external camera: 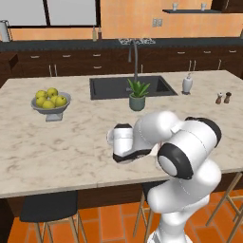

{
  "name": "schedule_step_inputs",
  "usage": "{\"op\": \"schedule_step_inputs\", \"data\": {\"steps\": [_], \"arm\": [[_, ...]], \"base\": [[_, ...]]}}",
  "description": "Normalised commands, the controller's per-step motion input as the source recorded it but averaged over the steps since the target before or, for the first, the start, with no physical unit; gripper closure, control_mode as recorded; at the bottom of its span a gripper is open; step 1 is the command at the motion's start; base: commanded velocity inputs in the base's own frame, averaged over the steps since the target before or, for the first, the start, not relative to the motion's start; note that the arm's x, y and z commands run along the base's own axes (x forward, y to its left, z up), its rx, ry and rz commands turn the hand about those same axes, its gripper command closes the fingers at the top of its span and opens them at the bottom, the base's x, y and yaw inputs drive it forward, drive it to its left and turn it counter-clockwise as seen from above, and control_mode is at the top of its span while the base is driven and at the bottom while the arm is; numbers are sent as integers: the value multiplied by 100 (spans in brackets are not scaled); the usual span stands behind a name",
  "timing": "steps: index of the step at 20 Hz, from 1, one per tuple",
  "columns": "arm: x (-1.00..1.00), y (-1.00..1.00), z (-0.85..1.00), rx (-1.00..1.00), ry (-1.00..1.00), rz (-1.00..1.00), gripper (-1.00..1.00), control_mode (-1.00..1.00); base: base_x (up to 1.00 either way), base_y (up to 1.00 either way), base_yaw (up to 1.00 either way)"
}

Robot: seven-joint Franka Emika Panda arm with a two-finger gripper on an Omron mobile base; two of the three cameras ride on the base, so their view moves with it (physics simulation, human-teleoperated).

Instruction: Take a straw from the drawer in front and place it inside the glass cup on the dining counter.

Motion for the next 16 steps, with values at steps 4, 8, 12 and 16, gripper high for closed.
{"op": "schedule_step_inputs", "data": {"steps": [4, 8, 12, 16], "arm": [[-28, 0, 2, 0, -10, 0, -100, -100], [-13, 0, 13, 2, -5, 0, -100, -100], [0, 0, 13, 7, 0, 0, -100, -100], [0, 0, 17, 11, 0, 0, -100, -100]], "base": [[0, 0, 0], [0, 0, 0], [0, 0, 0], [0, 0, 0]]}}
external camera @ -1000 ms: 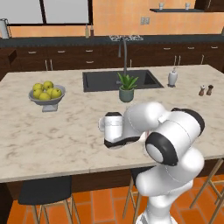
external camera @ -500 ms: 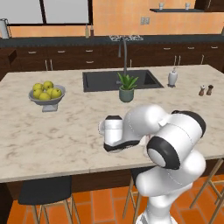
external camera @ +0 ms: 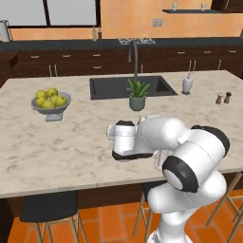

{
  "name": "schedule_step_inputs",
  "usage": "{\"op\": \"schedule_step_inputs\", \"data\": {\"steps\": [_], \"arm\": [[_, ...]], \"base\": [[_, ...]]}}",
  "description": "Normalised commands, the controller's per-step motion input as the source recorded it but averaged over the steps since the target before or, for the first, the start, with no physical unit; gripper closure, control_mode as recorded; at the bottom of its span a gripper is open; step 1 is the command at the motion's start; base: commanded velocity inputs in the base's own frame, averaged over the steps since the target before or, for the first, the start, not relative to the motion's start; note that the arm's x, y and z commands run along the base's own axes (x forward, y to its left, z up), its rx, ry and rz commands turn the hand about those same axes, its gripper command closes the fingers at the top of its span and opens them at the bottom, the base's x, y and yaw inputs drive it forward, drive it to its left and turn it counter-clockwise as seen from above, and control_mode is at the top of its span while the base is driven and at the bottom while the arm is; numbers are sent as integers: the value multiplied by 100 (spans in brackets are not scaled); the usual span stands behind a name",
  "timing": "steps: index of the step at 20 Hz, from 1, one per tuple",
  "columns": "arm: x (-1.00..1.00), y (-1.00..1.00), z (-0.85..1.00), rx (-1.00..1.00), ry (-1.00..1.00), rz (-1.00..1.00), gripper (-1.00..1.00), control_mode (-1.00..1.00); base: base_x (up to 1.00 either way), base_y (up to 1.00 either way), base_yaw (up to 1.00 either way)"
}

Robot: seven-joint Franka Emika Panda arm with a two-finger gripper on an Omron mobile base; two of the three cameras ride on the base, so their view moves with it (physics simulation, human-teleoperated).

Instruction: Take a straw from the drawer in front and place it inside the glass cup on the dining counter.

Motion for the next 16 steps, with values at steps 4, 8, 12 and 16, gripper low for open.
{"op": "schedule_step_inputs", "data": {"steps": [4, 8, 12, 16], "arm": [[0, -2, 5, 12, 0, 0, -100, -100], [1, -1, 0, 9, 1, 0, -100, -100], [9, -8, -4, 12, 6, 0, -100, -100], [3, -7, -11, 22, 13, 0, -100, -100]], "base": [[0, 0, 0], [0, 0, 0], [0, 0, 0], [0, 0, 0]]}}
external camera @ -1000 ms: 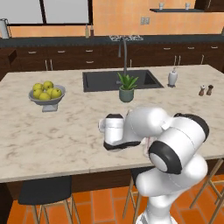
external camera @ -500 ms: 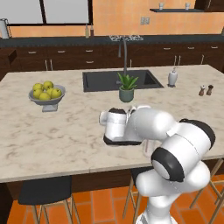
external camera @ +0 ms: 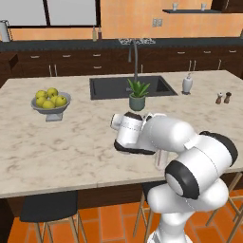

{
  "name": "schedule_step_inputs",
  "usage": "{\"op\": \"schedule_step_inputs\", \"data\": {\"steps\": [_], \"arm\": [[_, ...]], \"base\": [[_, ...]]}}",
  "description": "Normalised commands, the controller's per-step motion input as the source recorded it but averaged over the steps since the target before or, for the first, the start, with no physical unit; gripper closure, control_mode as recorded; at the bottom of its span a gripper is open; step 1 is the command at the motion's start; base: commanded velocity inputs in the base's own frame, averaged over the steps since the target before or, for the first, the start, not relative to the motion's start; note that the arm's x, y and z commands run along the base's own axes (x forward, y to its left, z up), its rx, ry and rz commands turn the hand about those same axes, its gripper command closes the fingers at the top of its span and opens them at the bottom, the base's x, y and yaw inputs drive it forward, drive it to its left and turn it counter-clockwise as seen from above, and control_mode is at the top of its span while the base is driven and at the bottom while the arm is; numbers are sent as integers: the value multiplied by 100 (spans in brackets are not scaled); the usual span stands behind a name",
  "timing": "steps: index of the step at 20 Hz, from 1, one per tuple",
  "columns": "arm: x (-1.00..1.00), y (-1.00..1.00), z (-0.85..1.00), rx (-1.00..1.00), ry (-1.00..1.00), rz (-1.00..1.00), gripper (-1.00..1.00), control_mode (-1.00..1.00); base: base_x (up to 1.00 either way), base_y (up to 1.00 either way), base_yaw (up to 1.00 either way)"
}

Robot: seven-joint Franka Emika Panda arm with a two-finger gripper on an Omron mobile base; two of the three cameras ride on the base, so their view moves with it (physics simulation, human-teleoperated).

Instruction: Take a straw from the drawer in front and place it inside the glass cup on the dining counter.

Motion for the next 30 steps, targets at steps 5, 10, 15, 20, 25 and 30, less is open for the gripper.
{"op": "schedule_step_inputs", "data": {"steps": [5, 10, 15, 20, 25, 30], "arm": [[0, -2, -15, 32, 15, 0, -100, -100], [3, -1, -3, 34, 11, 0, -100, -100], [0, -5, -8, 36, 10, 0, -100, -100], [0, -3, -21, 34, 11, 0, -100, -100], [-3, 0, -1, 30, 3, 0, -100, -100], [-68, 0, 10, 27, -2, 0, -100, -100]], "base": [[0, 0, 0], [0, 0, 0], [0, 0, 0], [0, 0, 0], [0, 0, 0], [0, 0, 0]]}}
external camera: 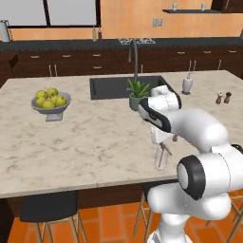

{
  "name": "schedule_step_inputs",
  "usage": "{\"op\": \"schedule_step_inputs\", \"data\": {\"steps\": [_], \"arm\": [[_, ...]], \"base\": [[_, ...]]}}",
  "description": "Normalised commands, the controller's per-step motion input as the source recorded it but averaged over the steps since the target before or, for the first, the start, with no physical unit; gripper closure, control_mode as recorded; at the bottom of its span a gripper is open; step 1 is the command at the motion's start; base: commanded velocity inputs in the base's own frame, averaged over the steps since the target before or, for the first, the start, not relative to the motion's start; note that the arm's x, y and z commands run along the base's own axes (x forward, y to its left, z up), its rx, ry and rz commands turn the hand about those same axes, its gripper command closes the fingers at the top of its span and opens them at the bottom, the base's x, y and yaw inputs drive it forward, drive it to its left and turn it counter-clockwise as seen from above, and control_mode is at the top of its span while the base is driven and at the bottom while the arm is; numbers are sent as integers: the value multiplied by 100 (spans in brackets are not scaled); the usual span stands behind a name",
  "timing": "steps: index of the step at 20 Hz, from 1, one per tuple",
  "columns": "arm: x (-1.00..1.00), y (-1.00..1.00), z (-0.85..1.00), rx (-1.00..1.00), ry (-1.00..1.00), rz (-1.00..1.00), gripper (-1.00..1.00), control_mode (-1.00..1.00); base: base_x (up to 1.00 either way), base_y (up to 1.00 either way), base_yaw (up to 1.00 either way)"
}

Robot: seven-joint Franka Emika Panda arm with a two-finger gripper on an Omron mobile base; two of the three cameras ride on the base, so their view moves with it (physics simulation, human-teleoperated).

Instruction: Take a straw from the drawer in front and place it inside the glass cup on the dining counter.

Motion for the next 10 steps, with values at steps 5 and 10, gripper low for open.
{"op": "schedule_step_inputs", "data": {"steps": [5, 10], "arm": [[-100, 0, 45, 18, -20, 0, -100, -100], [-77, -18, 83, 8, -23, 0, -100, -100]], "base": [[0, 0, 0], [0, 0, 0]]}}
